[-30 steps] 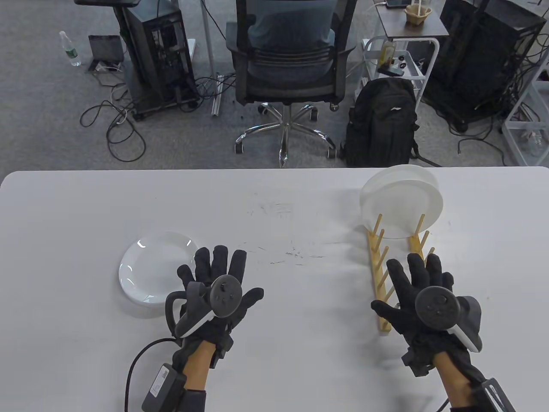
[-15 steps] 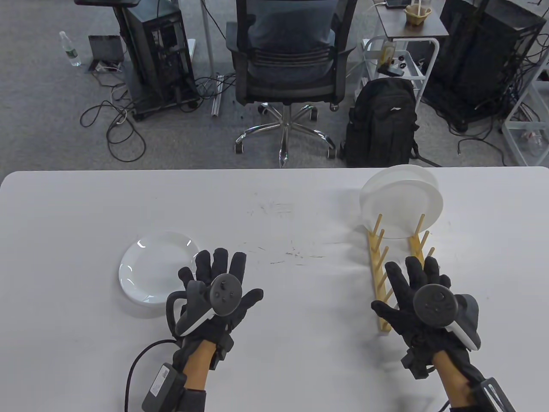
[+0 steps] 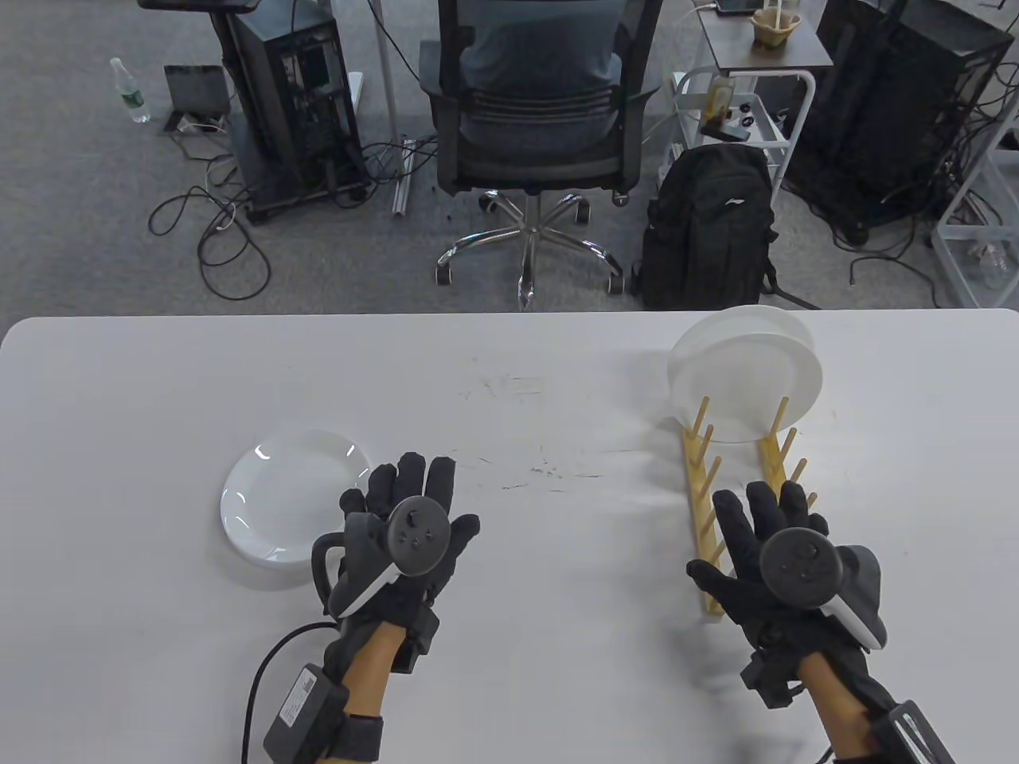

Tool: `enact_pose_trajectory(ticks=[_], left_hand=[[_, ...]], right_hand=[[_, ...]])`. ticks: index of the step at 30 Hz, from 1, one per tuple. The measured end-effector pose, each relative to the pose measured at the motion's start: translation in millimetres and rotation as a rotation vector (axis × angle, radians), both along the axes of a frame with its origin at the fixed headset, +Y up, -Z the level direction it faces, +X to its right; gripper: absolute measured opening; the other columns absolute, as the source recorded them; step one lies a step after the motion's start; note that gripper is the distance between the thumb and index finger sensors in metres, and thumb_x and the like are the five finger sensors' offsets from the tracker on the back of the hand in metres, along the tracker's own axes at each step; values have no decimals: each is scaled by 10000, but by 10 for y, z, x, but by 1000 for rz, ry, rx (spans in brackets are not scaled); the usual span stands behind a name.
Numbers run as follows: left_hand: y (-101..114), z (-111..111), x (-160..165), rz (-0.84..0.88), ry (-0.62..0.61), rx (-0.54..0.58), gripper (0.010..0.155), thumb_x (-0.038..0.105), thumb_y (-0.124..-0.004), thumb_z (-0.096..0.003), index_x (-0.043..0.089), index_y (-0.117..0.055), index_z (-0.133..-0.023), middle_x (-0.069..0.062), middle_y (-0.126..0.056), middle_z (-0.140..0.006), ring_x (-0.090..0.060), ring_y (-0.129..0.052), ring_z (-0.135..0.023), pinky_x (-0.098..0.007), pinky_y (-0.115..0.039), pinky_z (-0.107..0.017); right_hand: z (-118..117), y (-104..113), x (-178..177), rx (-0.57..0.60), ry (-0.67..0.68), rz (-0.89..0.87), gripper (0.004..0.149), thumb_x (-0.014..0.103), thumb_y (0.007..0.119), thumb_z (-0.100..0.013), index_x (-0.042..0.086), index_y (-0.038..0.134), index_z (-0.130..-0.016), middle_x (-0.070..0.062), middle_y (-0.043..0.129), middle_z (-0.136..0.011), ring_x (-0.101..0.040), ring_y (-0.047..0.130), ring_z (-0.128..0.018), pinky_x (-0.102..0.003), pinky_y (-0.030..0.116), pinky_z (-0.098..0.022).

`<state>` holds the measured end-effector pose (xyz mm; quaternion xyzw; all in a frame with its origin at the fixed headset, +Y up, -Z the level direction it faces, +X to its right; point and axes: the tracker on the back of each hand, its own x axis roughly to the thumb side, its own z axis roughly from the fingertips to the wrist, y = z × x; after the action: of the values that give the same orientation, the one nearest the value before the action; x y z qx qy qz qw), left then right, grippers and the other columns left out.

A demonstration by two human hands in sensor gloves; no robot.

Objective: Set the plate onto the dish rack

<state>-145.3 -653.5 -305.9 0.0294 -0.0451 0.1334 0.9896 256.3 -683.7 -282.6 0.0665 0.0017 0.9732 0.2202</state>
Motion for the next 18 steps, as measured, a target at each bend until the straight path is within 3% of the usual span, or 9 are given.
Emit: enact_pose_trajectory(ticks=[4,7,9,11,14,18], left_hand=[[215,-173,-295,-26,220,110,646,518,-740,-490,276,-661,-1083,-74,-668,-1149,-529,-701,-1011,-667,-589,-710],[229,-425,-664,-87,371,25,679,541,-764,-475,254,-663,-1082,-105,-717,-1115,-511,-764,-972,-638,-643,-686],[165,-557,-908,-57,426,-32,716,573,-738,-476,238,-628,-1100,-150,-629,-1145,-523,-692,-995,-631,-617,-698],[65,-656,-1184,47,506,-52,719,571,-717,-484,188,-642,-1088,-171,-665,-1096,-510,-752,-903,-597,-664,-657],[-97,-726,-1481,60,629,-147,735,571,-712,-486,160,-623,-1089,-183,-679,-1066,-479,-816,-826,-567,-713,-610],[-531,-669,-1767,0,797,-431,927,615,-656,-496,53,-289,-1135,-264,-403,-1120,-507,-750,-862,-567,-699,-609]], right_hand=[[0,-7,7,-16,-5,-3,843,531,702,-481,134,308,-1112,-229,116,-1159,-535,-44,-994,-768,64,-652],[3,-5,11,-23,-7,2,845,530,701,-483,130,303,-1111,-232,118,-1158,-536,-44,-993,-768,65,-653],[2,-5,14,-26,-7,2,845,529,700,-484,128,301,-1111,-232,116,-1158,-537,-45,-992,-768,64,-652],[3,-7,14,-36,-6,-1,846,527,701,-484,127,299,-1111,-233,115,-1157,-538,-48,-990,-768,62,-652],[2,-11,10,-44,-1,-1,846,526,700,-485,124,297,-1111,-236,111,-1156,-538,-50,-989,-768,61,-650],[-6,-32,14,-83,-11,9,853,530,698,-486,124,283,-1111,-236,102,-1154,-539,-57,-986,-767,62,-652]])
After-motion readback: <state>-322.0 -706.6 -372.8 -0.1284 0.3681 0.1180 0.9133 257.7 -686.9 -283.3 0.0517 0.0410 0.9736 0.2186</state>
